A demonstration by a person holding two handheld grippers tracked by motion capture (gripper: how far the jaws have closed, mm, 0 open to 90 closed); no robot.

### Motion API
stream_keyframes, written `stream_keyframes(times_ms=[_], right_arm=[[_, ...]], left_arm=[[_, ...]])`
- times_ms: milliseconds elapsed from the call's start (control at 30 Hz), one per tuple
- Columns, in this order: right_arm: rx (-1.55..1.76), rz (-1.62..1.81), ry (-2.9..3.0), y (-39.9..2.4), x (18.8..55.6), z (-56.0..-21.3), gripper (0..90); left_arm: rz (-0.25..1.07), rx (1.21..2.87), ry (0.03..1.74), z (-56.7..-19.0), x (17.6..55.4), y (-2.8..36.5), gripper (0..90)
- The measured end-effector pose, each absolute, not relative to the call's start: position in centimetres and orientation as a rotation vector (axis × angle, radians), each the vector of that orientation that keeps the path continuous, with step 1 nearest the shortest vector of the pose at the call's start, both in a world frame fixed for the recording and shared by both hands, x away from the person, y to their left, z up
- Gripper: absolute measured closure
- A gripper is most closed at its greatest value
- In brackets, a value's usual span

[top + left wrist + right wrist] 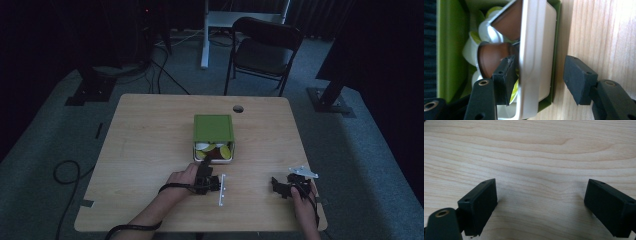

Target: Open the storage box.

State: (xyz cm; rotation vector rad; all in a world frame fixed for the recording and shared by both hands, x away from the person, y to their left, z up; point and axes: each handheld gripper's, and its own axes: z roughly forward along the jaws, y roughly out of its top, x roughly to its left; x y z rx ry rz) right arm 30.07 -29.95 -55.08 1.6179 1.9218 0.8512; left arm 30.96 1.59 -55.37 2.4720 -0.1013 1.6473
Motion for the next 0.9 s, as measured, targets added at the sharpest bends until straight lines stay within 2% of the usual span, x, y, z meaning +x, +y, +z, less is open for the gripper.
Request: stream_keyframes(times_ms=[133, 167, 533, 900], right_arm=[[1.617, 0.851, 1.922, -29.94, 30.07, -55.08, 10.7], [1.618, 0.852, 1.922, -29.96, 30.07, -55.08, 10.7], [1.613, 0.837, 1.924, -29.82, 30.08, -55.09, 10.7], [1.612, 0.834, 1.924, -29.80, 30.08, -55.09, 10.7]], left_arm=[[1.673, 2.453, -0.085, -55.34, 31.07, 1.50, 48.6], [1.673, 2.453, -0.085, -55.34, 31.07, 1.50, 52.8], [1.728, 2.441, -0.091, -54.96, 31.31, 1.32, 70.2], [1.730, 2.464, -0.134, -54.82, 31.20, 1.23, 72.0]])
